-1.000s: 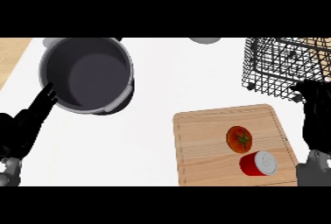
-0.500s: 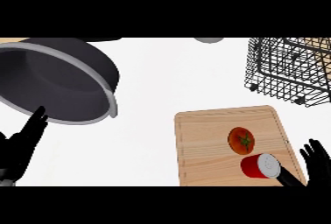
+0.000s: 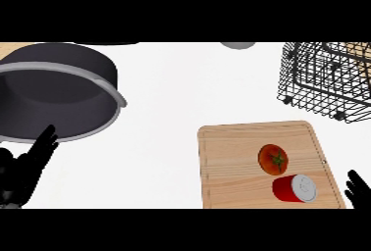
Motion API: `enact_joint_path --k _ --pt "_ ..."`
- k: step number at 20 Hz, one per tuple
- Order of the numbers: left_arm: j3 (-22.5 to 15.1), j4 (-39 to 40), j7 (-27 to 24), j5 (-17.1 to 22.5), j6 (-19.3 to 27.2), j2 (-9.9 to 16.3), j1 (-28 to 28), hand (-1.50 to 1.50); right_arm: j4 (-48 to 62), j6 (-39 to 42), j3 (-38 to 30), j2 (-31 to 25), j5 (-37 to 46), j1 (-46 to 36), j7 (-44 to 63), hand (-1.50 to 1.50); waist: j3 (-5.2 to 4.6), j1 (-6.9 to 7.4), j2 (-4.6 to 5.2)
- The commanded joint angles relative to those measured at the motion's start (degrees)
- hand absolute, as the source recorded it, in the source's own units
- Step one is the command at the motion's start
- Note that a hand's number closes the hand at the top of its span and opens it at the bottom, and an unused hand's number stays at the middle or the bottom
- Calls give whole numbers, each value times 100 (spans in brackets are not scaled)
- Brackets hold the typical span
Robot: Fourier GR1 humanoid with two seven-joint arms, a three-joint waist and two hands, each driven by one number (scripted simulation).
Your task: Pick the can from the cutting board and place it in the tiered basket
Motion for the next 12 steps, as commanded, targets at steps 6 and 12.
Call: enact_joint_path --k 6,12 --pt "96 126 70 -135 -136 -191 -105 0 -1438 539 -193 -829 -73 -1002 3196 -150 27 23 -22" --pt "88 -143 302 -329 76 -365 -102 0 -1722 956 -270 -1034 -518 -1295 4445 -150 31 27 -28"
